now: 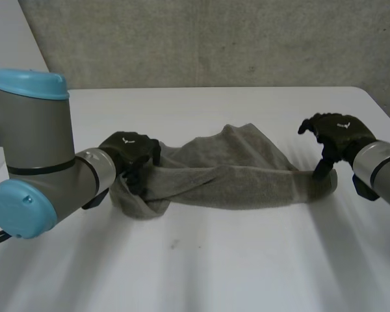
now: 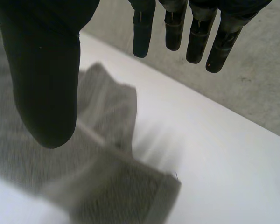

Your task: Fold the towel.

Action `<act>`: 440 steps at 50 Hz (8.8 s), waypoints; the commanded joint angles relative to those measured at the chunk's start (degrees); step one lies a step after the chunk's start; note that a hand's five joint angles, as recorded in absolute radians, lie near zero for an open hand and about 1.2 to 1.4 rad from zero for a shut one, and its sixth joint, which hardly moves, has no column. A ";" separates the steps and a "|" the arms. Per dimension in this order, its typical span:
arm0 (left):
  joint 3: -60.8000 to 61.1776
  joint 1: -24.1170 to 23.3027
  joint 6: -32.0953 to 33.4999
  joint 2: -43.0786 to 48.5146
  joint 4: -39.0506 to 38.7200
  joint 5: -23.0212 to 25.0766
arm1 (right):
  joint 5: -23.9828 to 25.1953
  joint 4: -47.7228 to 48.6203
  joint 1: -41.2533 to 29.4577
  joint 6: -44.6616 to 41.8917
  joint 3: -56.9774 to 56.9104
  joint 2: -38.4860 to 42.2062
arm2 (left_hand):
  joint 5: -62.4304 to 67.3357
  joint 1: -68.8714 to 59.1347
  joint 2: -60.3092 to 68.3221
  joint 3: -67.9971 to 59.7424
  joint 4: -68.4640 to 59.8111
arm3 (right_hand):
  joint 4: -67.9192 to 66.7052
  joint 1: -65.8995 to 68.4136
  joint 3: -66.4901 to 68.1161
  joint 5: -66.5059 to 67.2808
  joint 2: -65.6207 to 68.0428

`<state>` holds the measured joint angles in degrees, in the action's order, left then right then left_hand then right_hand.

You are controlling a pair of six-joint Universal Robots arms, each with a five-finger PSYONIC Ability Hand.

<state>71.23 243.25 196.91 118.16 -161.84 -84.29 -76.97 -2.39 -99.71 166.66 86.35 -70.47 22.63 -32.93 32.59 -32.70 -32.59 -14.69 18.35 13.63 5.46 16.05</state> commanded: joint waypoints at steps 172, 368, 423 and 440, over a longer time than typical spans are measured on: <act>0.93 -4.62 -7.52 -8.79 -3.57 -14.86 | 1.91 -2.81 6.29 -16.80 3.60 -10.65 | 47.37 -47.07 47.41 -47.30 -47.41 | -65.31 61.65 66.37 64.54 63.95; 19.15 4.16 18.86 -34.81 -18.28 -7.82 | 0.59 -18.67 9.36 -14.25 -12.75 -22.87 | 47.37 -47.07 47.41 -47.30 -47.41 | -65.31 61.65 66.37 64.54 63.95; -29.89 10.14 -9.09 2.71 -4.94 -6.95 | -7.76 3.71 -2.24 -14.87 -18.08 0.06 | 47.37 -47.07 47.41 -47.30 -47.41 | -65.31 61.65 66.37 64.54 63.95; 25.07 12.42 -2.26 -7.77 -33.97 -1.24 | -7.05 4.59 -2.06 -16.81 1.54 3.41 | 47.37 -47.07 47.41 -47.30 -47.41 | -65.31 61.65 66.37 64.54 63.95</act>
<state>80.13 254.61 188.94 111.49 -191.77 -87.79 -84.18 2.11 -101.91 151.27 81.89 -66.79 59.58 -69.10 69.81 -69.72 -69.79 -77.95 69.75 78.04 60.33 75.97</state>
